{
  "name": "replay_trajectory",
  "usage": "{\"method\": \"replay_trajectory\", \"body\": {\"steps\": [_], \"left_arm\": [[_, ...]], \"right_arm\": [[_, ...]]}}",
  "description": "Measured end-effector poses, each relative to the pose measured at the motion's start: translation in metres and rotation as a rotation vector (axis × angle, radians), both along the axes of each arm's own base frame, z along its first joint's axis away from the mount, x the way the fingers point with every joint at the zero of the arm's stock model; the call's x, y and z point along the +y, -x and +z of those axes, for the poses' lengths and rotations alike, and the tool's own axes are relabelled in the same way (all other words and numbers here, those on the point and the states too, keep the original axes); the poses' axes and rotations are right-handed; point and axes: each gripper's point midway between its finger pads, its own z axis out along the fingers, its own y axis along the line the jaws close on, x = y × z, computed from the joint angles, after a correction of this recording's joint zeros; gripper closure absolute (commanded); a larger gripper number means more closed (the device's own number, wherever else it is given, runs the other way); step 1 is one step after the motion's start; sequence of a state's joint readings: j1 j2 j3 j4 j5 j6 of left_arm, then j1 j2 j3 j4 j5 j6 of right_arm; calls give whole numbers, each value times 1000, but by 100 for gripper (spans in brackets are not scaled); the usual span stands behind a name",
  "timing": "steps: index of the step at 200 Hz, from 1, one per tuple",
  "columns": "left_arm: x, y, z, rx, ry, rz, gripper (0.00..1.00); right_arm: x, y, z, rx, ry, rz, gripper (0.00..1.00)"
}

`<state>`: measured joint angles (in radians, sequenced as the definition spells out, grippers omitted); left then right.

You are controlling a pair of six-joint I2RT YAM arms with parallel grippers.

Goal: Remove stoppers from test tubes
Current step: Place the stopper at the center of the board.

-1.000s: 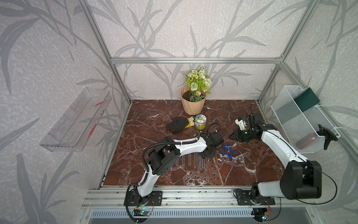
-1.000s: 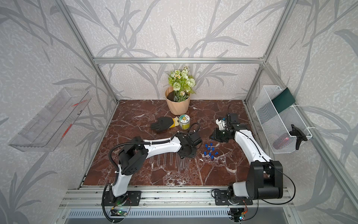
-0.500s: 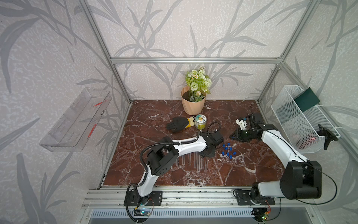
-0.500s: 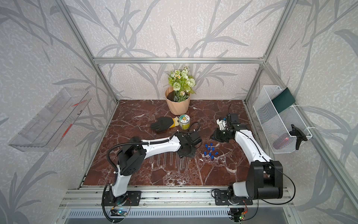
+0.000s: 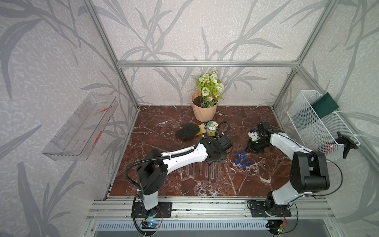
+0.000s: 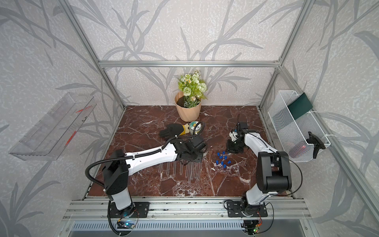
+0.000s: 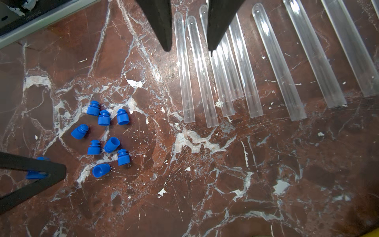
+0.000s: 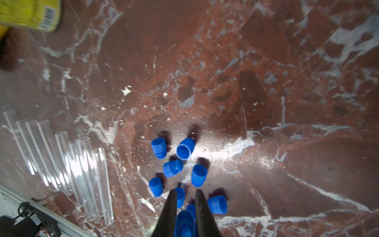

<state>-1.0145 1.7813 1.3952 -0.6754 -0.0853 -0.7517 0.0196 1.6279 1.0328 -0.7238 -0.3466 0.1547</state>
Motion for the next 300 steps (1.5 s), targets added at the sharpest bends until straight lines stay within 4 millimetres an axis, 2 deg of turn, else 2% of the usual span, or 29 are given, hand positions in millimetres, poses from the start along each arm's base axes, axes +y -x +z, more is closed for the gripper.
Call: {"method": "replay_trajectory", "body": {"steps": [36,98,130,177,207,231,246,264,280,300], "left_arm": [[10,6,-8,7,-15,1,68],[11,6,-6,-4,-4,2,64],[19,7,-2,-16,2,11,60],[30,7,5,-34,13,34,49],[33,4,9,-51,12,44,48],[40,2,13,-64,-2,63,41],[49,1,17,-76,-10,71,29],[72,-5,28,-121,-37,102,1],[103,-13,42,-188,-66,146,0],[151,-23,56,-250,-78,221,0]], "right_arm": [[-7,-1,-12,29,47,3,94],[-16,-2,-33,74,89,-1,86],[-17,-3,-35,74,92,-4,79],[-17,-5,-35,68,92,-5,72],[-18,-5,-36,66,95,-5,68],[-19,-5,-34,62,102,-4,59],[-20,-5,-27,43,106,-2,52],[-18,-7,-8,-24,97,-2,39],[-12,-6,19,-124,84,13,27],[-2,-6,59,-283,68,40,1]]}}
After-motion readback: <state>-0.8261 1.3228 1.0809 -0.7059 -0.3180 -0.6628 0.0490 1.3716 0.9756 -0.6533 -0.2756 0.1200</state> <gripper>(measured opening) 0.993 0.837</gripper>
